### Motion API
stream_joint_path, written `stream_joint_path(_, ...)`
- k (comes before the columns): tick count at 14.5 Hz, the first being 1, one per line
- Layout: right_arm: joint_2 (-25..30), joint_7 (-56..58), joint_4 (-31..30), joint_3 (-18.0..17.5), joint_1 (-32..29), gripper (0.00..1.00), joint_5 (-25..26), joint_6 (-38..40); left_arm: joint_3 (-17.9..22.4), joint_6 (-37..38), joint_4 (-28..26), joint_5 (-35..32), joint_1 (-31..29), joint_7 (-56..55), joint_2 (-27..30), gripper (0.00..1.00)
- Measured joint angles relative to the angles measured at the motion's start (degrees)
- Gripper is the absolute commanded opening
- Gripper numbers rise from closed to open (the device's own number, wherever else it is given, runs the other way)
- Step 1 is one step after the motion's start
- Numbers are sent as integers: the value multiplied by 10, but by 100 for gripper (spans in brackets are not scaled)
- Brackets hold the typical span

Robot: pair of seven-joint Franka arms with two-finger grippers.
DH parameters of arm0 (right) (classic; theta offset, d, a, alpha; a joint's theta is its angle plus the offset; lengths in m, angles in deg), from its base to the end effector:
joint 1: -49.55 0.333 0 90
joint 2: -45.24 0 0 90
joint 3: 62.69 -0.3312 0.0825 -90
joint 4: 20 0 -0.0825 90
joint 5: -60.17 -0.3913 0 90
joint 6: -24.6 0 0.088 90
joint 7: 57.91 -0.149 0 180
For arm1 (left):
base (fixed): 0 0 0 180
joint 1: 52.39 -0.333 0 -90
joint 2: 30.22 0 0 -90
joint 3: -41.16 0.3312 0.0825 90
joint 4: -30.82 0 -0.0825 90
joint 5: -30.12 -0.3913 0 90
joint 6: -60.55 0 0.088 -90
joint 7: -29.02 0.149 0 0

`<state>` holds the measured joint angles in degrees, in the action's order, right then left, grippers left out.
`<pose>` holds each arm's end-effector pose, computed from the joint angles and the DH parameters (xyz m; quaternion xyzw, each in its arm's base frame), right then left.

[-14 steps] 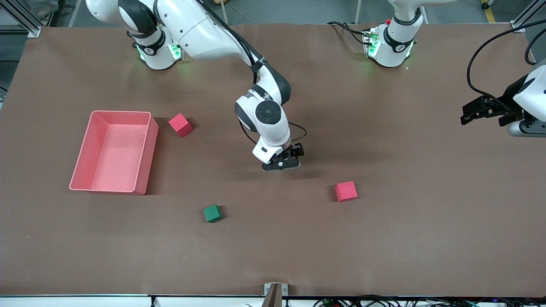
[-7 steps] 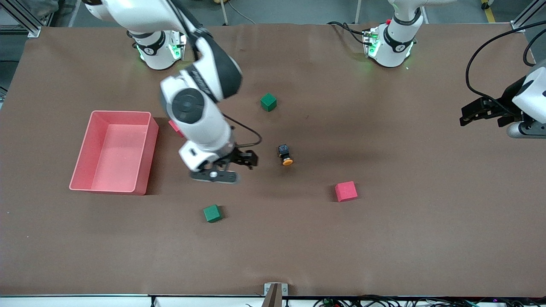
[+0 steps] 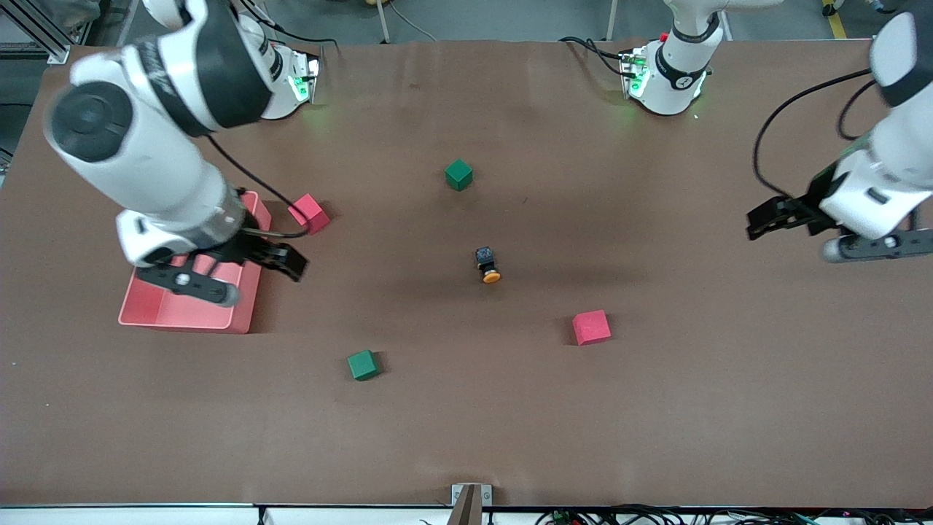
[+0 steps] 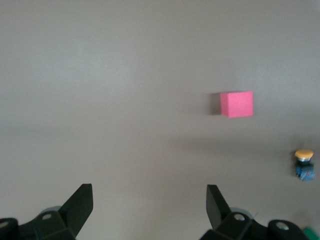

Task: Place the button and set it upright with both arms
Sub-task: 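Set the button down and open the right gripper while the left gripper approaches, then grasp the button with the left gripper while the right gripper withdraws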

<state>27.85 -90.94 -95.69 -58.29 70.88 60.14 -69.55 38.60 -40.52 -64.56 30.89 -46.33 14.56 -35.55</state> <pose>0.6326 0.2000 0.5389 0.9903 -0.1382 0.0136 0.0060 0.5947 -0.0910 0.5151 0.9986 0.0523 0.0014 0.0091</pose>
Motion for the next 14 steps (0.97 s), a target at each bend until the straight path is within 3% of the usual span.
stream_joint_path(6,45,158,-3,0,-93,100,4,50,-3,-130,-74,0,89,-134,-57,100)
stream_joint_path(14,93,217,-46,0,-140,100,4,50,-3,-267,-67,-1,208,-297,-178,100)
